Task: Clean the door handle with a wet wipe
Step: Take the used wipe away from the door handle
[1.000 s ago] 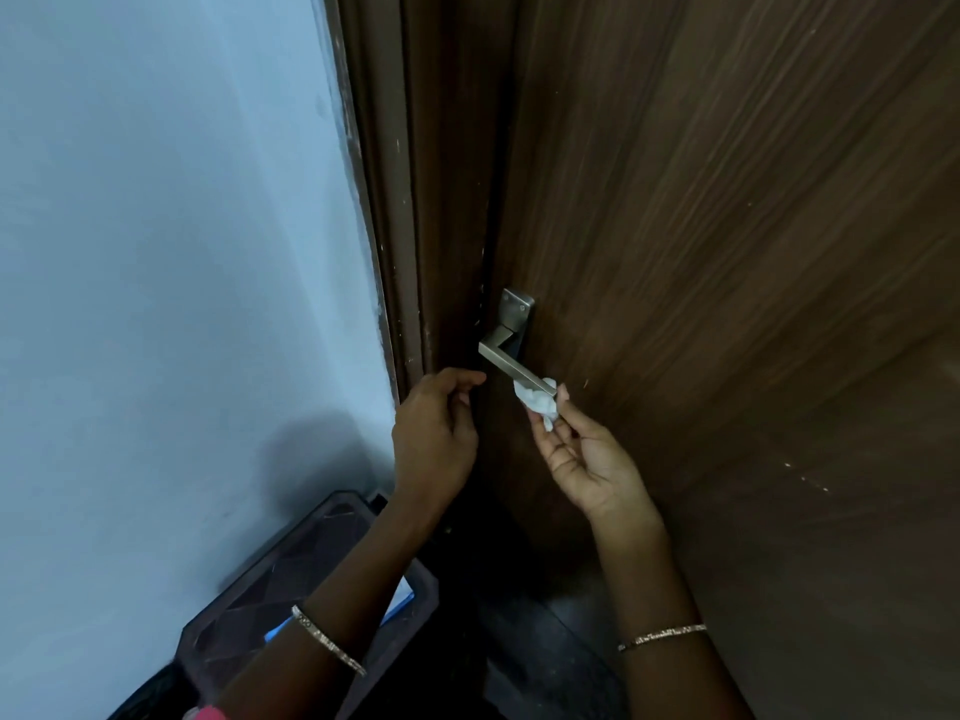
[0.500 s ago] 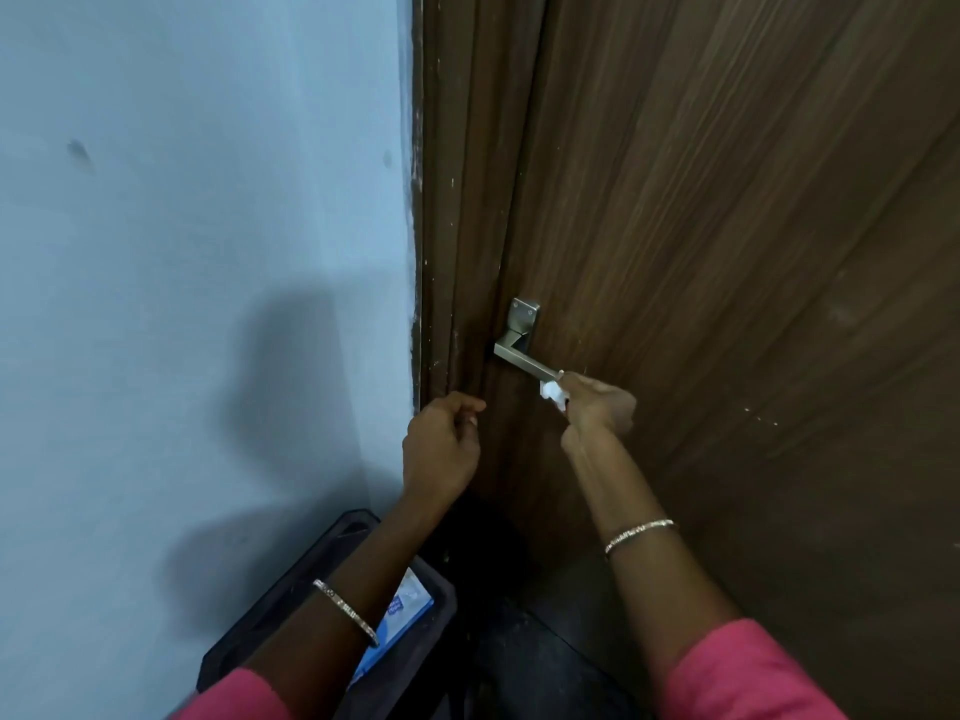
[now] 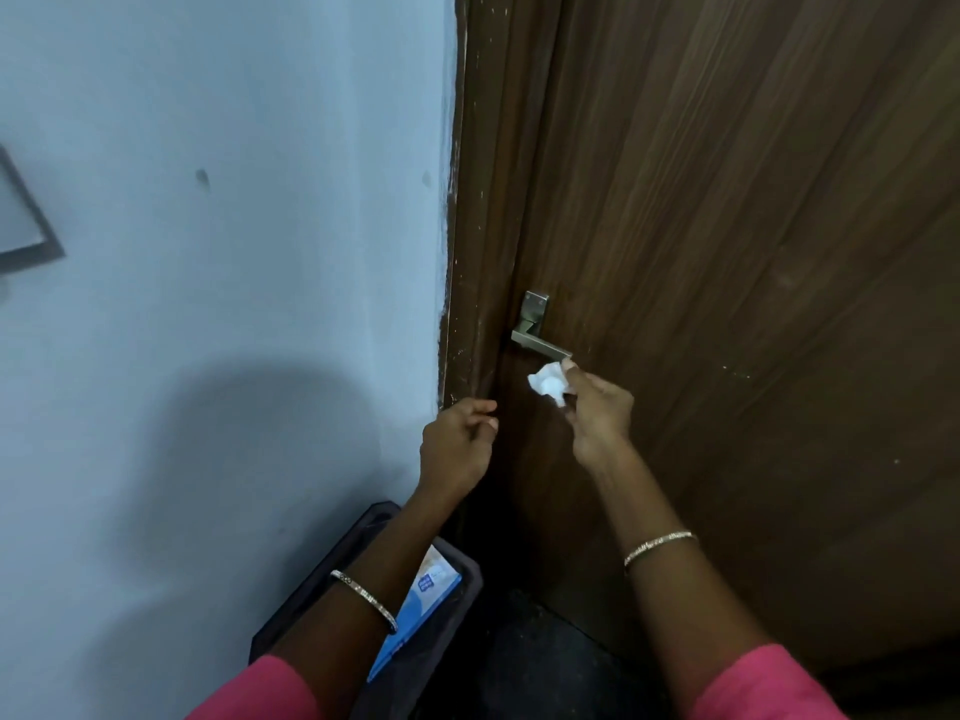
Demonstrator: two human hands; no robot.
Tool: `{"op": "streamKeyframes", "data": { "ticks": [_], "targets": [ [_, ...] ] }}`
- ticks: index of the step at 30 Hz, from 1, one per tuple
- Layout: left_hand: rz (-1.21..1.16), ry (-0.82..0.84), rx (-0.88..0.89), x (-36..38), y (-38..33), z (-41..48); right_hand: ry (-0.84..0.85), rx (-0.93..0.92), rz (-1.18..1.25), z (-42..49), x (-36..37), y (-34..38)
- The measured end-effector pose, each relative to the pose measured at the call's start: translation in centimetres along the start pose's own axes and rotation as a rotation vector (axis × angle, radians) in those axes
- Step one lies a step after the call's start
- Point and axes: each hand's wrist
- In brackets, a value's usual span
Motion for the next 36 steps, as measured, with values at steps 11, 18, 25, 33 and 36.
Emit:
{"op": "streamKeyframes", "data": {
  "ticks": [11,18,25,33,36],
  "targets": [
    [-0.446,0.341,-0.171,-1.4,0.3,-10.8,0.267,0.026,0.324,-17.3,-8.9,1.2],
    [-0.445,0.3,-0.186,-5.4,6.0,-21.4,0.276,0.033,0.209,-28.3,-12.3,-1.2],
    [-0.515,0.171,-0.412,-12.1,14.6,-29.1,0.267,0.162,0.082,-39.0,-10.4,-7.5],
    [-0.447,-0.04,-0.722,-21.9,27.3,-34.4,0.3,0.512,-0.104,-51.4,-5.2,-17.8],
    [-0.474,-0.06,-0.83,-25.2,31.9,-34.7,0.283,0.591,-0.159,-54.6,-2.4,-21.0]
  ]
}}
Point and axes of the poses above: each hand's wrist, its own z-axis towards the middle knuckle, its own x-axis out of the palm, y = z × x, and after that the axes turned 14 degrees about -x, right-handed
